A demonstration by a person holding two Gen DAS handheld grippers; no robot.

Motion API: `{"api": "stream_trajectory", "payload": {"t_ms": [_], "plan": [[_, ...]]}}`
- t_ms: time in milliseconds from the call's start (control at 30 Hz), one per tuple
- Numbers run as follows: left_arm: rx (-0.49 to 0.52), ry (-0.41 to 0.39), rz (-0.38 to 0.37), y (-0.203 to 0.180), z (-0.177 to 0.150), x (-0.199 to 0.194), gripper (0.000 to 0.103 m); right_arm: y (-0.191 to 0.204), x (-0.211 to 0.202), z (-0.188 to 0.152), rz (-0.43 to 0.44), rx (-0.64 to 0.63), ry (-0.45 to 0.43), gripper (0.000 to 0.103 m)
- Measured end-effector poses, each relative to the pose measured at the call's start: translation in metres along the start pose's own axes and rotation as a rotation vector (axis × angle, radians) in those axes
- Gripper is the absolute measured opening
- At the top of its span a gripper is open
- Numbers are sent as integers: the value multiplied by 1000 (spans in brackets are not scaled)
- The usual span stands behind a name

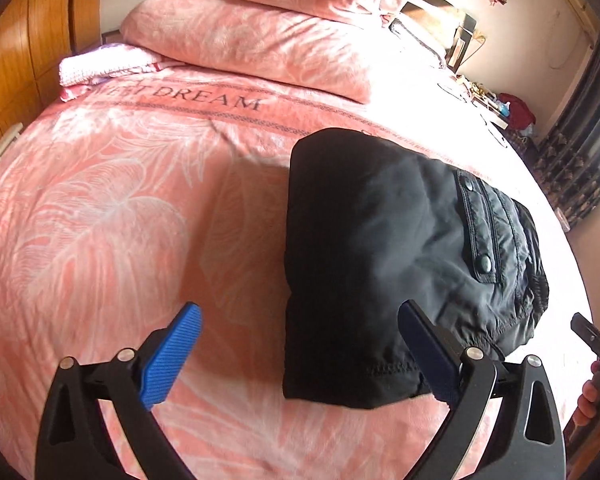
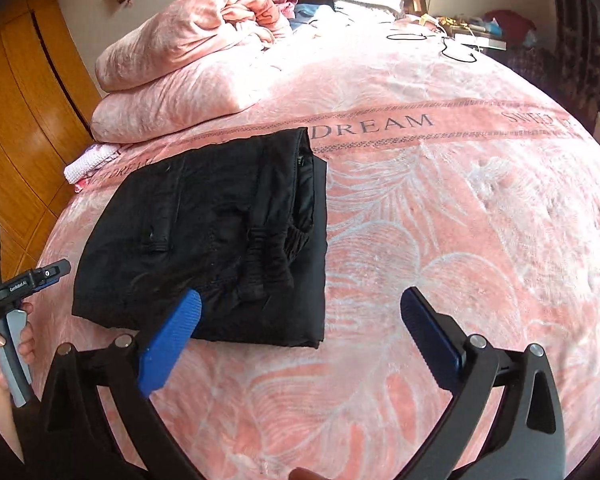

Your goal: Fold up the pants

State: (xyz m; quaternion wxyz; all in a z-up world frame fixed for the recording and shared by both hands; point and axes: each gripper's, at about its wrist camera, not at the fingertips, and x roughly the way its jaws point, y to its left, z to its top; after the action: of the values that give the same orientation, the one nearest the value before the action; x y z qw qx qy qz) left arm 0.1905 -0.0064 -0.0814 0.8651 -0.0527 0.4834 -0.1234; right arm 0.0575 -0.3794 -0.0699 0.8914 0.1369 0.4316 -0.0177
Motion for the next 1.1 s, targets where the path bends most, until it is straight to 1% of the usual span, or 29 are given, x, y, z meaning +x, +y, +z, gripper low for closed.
{"api": "stream_trajectory", "payload": {"t_ms": [67,200,267,333,433,533,600,667,733,900,1100], "plan": [[4,-2,10,-7,-5,-10,99,16,-10,-4,10,5,-8,100],[17,-4,41,-19,-14,-20,99,45,-29,-10,-29,-13,-8,100],[27,-5,62,-25,-21,-29,99,54,-37,-15,-19,-11,-4,100],[32,-3,63,-30,-25,-35,99,64,-45,-19,1,-10,-2,100],[34,-8,69,-36,-33,-50,99,77,-59,-24,-28,-16,-12,100],[58,-26,77,-44,-39,-66,99,89,-69,-27,-51,-34,-3,100],[78,-37,78,-48,-42,-76,99,98,-79,-29,-82,-57,-24,100],[88,-54,84,-50,-44,-86,99,104,-86,-29,-101,-80,-29,100],[96,-70,90,-51,-44,-94,99,110,-93,-29,-100,-102,-33,100],[104,-98,132,-50,-46,-104,99,115,-104,-28,-92,-126,-47,100],[125,-90,135,-54,-48,-101,99,120,-95,-30,-101,-138,-23,100]]}}
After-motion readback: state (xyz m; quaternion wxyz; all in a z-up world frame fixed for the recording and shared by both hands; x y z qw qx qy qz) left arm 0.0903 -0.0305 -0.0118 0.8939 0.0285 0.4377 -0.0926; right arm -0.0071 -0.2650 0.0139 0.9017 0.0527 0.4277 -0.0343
